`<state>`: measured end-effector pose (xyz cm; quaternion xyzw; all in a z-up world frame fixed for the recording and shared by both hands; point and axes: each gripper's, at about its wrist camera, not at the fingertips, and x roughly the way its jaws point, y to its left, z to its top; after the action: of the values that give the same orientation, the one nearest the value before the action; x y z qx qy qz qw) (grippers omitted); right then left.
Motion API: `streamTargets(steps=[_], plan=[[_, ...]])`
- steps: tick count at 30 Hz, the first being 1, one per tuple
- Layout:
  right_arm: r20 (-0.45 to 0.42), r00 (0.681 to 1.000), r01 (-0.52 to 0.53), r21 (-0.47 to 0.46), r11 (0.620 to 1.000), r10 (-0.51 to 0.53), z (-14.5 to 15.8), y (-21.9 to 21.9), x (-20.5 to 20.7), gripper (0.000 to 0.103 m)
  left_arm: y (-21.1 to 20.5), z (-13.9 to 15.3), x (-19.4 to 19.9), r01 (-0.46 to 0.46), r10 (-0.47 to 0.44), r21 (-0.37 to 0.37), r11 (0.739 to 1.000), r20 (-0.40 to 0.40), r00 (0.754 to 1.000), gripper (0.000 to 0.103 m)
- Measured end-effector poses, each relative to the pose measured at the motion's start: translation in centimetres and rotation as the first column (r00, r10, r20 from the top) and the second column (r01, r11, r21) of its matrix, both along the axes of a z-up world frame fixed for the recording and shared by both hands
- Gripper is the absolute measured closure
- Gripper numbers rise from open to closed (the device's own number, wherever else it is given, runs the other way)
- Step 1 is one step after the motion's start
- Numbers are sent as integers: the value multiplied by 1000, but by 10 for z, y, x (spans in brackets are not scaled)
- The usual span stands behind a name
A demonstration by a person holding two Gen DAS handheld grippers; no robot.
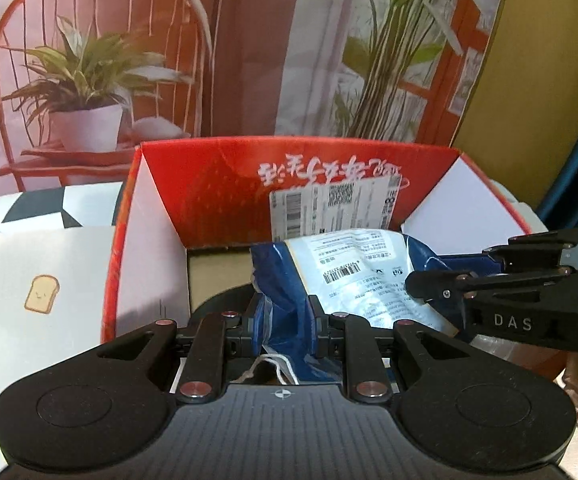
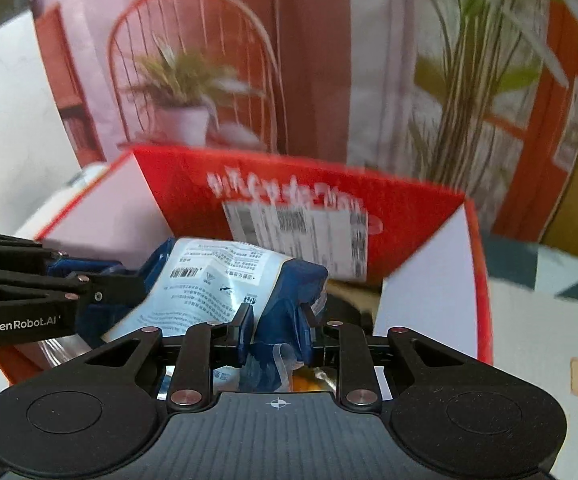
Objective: Organize soft objects
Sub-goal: 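Carry the blue-and-white bag with the right gripper over the box, then open the right gripper to release the bag into the box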
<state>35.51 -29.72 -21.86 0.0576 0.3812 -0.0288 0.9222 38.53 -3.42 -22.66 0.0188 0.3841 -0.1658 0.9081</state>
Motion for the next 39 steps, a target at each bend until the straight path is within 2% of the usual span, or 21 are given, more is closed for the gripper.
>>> streamTargets(steps=[4, 9, 11, 13, 15, 21, 23, 27, 31, 39], plan=[[-43, 999, 11, 3, 1000, -11, -3, 1, 4, 81, 0, 0, 0, -2, 2, 5, 1000, 0, 1000, 80], [-51, 998, 26, 2, 1000, -26, -3, 2, 3, 79, 1, 1, -1, -5, 5, 1, 1000, 4, 1000, 80], [-49, 998, 42, 1, 999, -42, -3, 1, 3, 78, 2, 3, -3, -10, 10, 2, 1000, 19, 1000, 78], [-49, 997, 62, -3, 998, -62, -2, 0, 2, 77, 4, 6, -7, -15, 15, -2, 1000, 43, 999, 69], [-43, 996, 81, -3, 997, -81, -2, -1, 2, 76, 5, 11, -11, -18, 18, -4, 1000, 74, 997, 66], [-28, 989, 144, 25, 989, -144, -1, -8, -1, 72, 6, 21, -22, -20, 20, -6, 1000, 112, 994, 64], [-5, 990, 141, 28, 990, -141, 0, -8, -4, 70, 6, 24, -28, -18, 18, -2, 1000, 126, 992, 61], [102, 985, 137, 48, 989, -141, 8, -10, -19, 49, 6, 30, -42, -4, 3, 7, 1000, 156, 988, 44], [146, 975, 161, 66, 985, -170, 16, -12, -32, 41, 9, 41, -54, 0, -1, 9, 1000, 189, 982, 34], [213, 964, 147, 69, 987, -158, 31, -11, -65, 35, 14, 50, -82, 6, -2, -21, 1000, 212, 977, 34]])
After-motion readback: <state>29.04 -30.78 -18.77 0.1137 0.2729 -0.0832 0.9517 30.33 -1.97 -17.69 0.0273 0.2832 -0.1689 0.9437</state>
